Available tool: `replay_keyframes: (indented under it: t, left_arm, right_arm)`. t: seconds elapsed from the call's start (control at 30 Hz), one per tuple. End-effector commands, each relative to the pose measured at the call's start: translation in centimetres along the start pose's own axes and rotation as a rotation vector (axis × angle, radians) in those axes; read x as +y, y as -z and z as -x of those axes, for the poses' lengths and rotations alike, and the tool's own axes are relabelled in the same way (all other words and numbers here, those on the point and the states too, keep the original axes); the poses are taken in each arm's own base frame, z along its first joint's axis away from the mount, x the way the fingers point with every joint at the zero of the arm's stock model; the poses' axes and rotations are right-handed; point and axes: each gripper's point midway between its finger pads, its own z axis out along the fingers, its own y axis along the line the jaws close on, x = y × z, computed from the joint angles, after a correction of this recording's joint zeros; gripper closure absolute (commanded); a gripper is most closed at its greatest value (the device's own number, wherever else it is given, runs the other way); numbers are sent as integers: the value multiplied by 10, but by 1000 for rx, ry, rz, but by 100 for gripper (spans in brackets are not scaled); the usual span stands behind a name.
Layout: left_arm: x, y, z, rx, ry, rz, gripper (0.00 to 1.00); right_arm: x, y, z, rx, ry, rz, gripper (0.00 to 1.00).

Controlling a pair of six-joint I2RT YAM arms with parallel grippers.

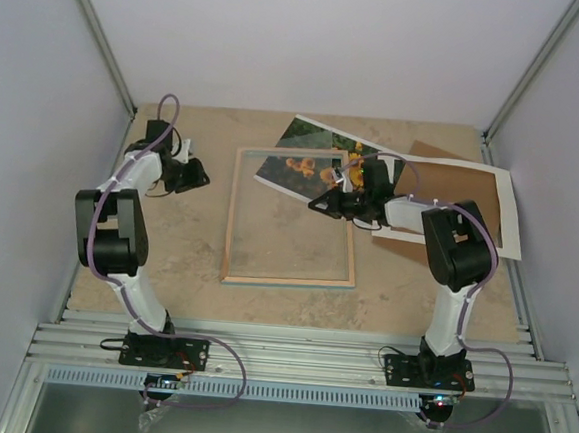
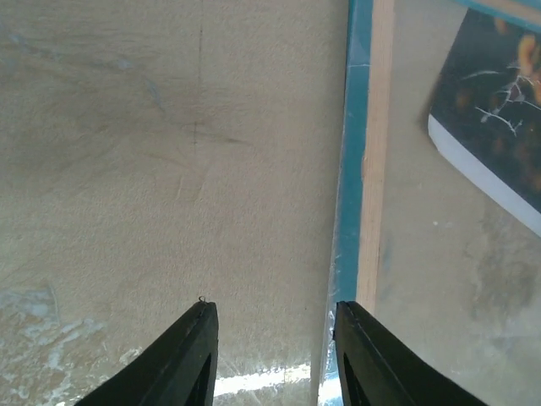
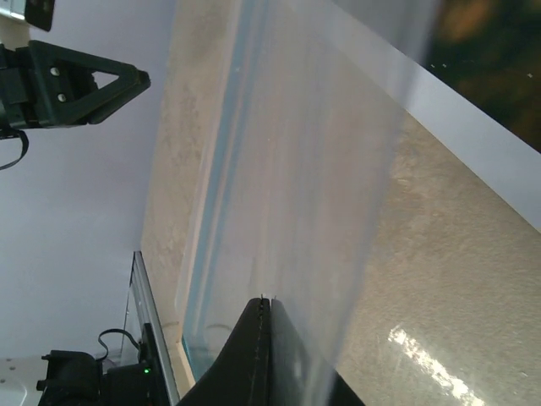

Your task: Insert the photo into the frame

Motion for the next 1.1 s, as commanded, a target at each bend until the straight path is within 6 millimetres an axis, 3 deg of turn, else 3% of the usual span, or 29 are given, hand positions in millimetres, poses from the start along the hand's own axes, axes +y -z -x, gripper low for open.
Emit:
replay_keyframes:
  t: [0.0, 0.4, 1.07]
  left_arm:
    - [3, -4, 0, -9, -24, -2, 59]
    - [3, -6, -5, -4, -32, -13, 53]
    - [4, -6, -4, -4, -26, -10, 53]
  right_arm:
    - [-12, 1, 1, 13, -13, -37, 99]
    - [-22, 19, 2, 42, -56, -76, 99]
    - [-33, 21, -9, 65, -77, -110, 99]
